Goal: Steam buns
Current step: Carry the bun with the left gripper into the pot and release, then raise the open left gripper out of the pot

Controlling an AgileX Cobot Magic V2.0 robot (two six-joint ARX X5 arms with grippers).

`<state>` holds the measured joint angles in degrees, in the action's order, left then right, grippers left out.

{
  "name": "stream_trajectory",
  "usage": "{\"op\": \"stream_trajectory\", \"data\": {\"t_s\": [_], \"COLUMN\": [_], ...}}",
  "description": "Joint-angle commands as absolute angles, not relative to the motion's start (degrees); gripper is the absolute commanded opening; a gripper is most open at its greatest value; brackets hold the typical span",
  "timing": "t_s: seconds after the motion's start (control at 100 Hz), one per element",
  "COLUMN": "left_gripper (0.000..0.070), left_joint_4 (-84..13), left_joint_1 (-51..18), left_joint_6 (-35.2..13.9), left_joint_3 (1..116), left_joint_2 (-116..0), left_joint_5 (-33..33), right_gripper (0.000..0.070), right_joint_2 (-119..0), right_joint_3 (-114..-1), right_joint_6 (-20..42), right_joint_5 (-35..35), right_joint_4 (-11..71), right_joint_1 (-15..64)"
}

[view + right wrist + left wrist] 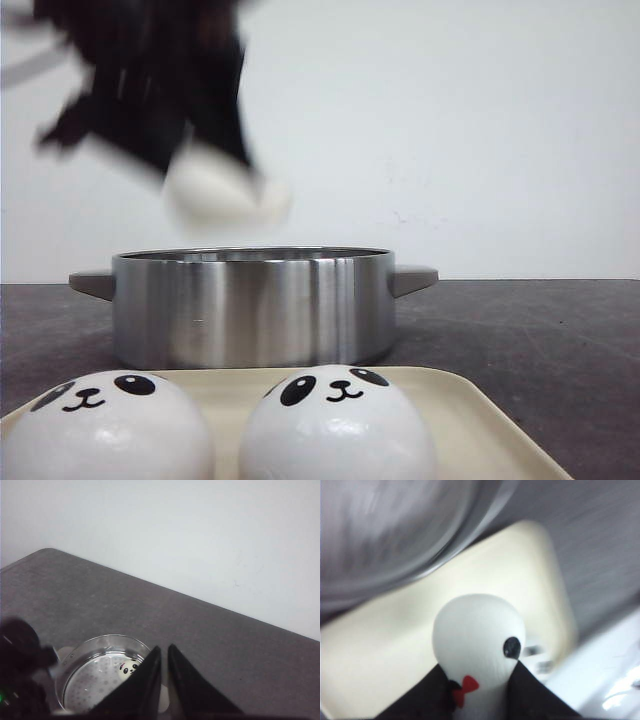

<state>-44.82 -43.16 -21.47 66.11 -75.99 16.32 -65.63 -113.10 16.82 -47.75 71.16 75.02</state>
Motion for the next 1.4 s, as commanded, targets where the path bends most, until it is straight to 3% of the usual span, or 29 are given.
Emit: {"op": "stream_trajectory", "data": {"t_s": [0.0, 0.12, 0.34, 0.49, 0.87, 1.19, 1.25, 1.39], "left_gripper": [0.0010, 0.0010, 0.0010, 0.0010, 0.0010, 0.0039, 0.0100, 0.0390], "left_joint_4": [-45.5, -45.8, -49.6, -49.2, -38.0, -37.3, -37.5, -38.3], "left_joint_1": [-43.7, -42.7, -36.2, -31.8, -25.7, -25.0, -25.0, -25.0], "left_joint_6": [-20.0, -16.8, -12.2, -9.5, -9.7, -10.0, -10.3, -11.3], "left_joint_3": [70.5, 76.9, 83.3, 85.4, 86.3, 87.5, 87.5, 87.5], "left_joint_2": [-76.4, -77.7, -86.8, -94.7, -107.1, -113.0, -113.3, -113.3], "left_joint_5": [13.7, 8.5, 8.1, 3.1, 2.2, 3.6, 3.7, 3.7], "right_gripper": [0.0017, 0.0017, 0.0017, 0.0017, 0.0017, 0.0017, 0.0017, 0.0017], "right_joint_2": [-66.2, -66.2, -66.2, -66.2, -66.2, -66.2, -66.2, -66.2], "right_joint_3": [-114.3, -114.3, -114.3, -114.3, -114.3, -114.3, -114.3, -114.3], "right_joint_6": [17.6, 17.6, 17.6, 17.6, 17.6, 18.1, 18.6, 20.2], "right_joint_5": [-47.9, -47.9, -47.9, -47.9, -48.0, -48.0, -48.0, -48.0], "right_joint_4": [70.8, 70.7, 70.8, 72.0, 72.5, 73.4, 73.9, 74.6], "right_joint_1": [76.0, 76.0, 76.0, 76.0, 76.0, 75.9, 75.9, 76.0]}}
